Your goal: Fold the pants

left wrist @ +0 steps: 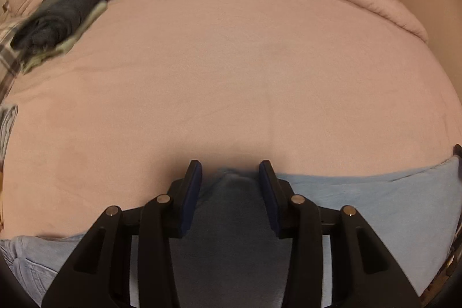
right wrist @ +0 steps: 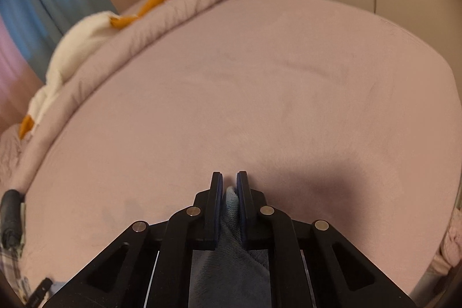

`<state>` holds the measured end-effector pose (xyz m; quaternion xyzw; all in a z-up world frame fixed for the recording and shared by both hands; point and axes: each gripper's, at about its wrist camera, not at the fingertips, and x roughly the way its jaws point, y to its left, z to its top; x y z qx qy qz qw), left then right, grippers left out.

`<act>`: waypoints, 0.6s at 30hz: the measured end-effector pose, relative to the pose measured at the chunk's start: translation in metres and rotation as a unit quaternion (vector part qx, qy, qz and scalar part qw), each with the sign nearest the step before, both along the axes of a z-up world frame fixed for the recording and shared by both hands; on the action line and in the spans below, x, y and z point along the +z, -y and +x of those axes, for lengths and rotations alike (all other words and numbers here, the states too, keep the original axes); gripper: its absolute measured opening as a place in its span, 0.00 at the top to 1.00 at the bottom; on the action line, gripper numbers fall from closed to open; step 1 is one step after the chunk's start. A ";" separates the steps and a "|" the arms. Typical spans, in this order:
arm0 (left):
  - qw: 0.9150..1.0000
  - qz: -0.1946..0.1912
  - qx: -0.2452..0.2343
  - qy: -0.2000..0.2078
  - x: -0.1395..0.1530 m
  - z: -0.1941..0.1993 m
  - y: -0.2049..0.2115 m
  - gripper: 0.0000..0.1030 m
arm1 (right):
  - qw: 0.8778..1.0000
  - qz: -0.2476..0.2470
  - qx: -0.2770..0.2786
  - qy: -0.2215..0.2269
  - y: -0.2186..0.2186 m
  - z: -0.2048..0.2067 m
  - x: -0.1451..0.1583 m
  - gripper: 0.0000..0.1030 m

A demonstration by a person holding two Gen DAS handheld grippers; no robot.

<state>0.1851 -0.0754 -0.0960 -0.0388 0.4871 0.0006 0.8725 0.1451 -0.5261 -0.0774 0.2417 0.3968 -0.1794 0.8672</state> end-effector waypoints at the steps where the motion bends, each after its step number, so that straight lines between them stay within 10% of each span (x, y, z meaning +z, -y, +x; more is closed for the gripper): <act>1: 1.000 -0.019 0.004 0.002 -0.001 -0.001 -0.006 0.59 | 1.000 0.001 0.002 -0.002 0.001 0.000 -0.003 0.90; 8: 0.998 -0.059 0.009 0.000 0.011 -0.007 -0.017 0.61 | 1.000 -0.011 0.005 -0.018 0.001 0.004 0.001 0.89; 14: 0.996 -0.080 -0.001 0.038 0.040 -0.051 -0.024 0.57 | 0.999 -0.013 -0.023 0.026 0.003 -0.041 0.035 0.46; 18: 0.996 -0.086 -0.006 0.032 0.045 -0.084 -0.042 0.57 | 0.998 -0.003 -0.052 0.023 0.010 -0.079 0.041 0.44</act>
